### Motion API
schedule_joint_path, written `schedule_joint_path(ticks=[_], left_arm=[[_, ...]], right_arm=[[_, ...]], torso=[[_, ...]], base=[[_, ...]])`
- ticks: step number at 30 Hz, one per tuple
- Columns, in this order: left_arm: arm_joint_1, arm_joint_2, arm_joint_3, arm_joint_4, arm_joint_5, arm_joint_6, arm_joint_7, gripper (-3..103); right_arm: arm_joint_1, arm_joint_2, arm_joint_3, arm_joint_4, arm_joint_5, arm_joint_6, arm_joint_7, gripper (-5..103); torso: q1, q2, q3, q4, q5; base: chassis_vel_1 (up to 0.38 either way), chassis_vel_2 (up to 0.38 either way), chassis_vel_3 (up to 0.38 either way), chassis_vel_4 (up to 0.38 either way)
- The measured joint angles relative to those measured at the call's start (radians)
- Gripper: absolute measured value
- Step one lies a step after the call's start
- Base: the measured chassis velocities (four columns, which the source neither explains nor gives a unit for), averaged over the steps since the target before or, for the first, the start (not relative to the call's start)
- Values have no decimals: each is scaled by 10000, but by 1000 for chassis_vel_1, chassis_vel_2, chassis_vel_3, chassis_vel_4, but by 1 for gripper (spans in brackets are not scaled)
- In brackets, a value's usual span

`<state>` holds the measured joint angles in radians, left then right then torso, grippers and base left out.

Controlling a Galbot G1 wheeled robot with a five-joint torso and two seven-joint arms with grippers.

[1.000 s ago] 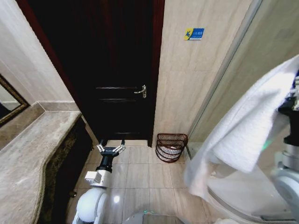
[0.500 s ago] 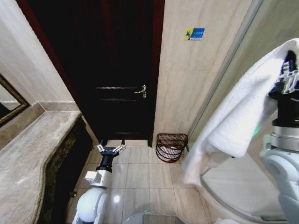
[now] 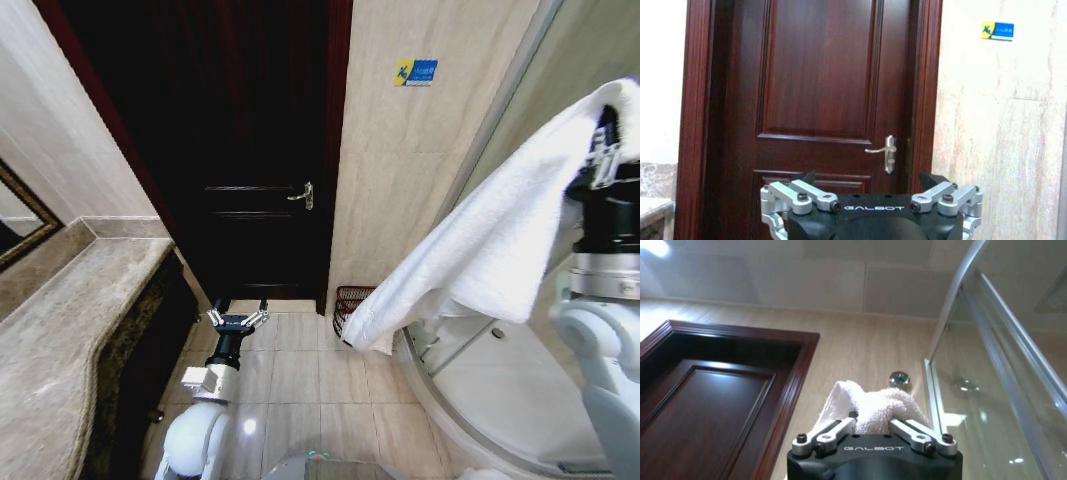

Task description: Discard the used towel into the hamper.

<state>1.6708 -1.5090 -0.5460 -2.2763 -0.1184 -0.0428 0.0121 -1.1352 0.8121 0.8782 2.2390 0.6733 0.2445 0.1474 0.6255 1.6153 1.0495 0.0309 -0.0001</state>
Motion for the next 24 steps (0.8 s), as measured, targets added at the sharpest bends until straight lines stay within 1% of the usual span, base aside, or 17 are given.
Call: schedule_joint_path(ticks=[2, 12, 18, 24], left_arm=[[0, 0, 0, 0, 0, 0, 0, 100], [0, 0, 0, 0, 0, 0, 0, 100], [0, 0, 0, 0, 0, 0, 0, 100], [-1, 0, 0, 0, 0, 0, 0, 100]], right_arm=[[69, 15, -78, -67, 0, -98, -41, 5], [481, -28, -405, -224, 1, -132, -148, 5], [628, 68, -499, -230, -19, -89, -154, 5], [793, 133, -838, -170, -75, -144, -165, 5]], torso=[[0, 0, 0, -1, 1], [-3, 1, -1, -1, 1], [0, 0, 0, 0, 1], [3, -1, 0, 1, 3]], base=[[0, 0, 0, 0], [0, 0, 0, 0], [-64, 67, 68, -72], [-71, 69, 78, -66]])
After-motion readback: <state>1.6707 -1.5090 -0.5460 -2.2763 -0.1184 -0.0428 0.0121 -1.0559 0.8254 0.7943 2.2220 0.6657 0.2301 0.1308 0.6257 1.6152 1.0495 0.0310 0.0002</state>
